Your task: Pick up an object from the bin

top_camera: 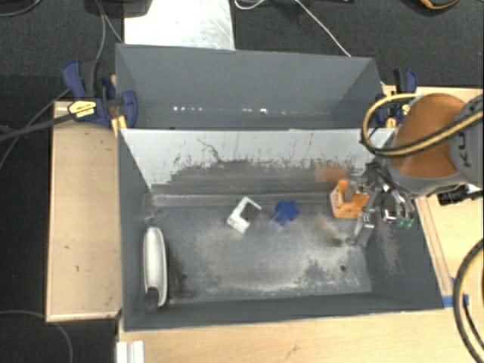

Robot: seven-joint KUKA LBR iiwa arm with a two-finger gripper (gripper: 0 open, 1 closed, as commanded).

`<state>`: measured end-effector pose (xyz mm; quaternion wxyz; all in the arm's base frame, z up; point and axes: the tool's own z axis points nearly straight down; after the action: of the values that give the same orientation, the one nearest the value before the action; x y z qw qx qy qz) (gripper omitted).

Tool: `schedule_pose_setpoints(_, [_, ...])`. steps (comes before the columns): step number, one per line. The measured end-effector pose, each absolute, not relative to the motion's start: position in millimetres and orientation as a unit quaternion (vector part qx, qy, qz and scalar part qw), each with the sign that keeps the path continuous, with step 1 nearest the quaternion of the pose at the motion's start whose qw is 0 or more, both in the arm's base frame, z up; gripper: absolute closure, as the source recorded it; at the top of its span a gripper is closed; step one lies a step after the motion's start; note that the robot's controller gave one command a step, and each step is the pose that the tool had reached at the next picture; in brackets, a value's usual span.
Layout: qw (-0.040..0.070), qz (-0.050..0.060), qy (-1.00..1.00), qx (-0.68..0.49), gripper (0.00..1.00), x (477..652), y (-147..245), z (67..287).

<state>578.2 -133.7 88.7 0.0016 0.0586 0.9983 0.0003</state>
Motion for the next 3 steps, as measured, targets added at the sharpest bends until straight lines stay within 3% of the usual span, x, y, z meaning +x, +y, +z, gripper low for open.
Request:
schedule_pose_setpoints(1, [-0.001,0.0,0.998,0.056,0.0,581.7,-130,56])
schedule_pose_setpoints(2, [0.001,0.0,0.999,0.044,0.0,579.3,-133,149])
schedule_pose_setpoints(3, [0.003,0.0,0.992,0.127,0.0,580.9,-137,122])
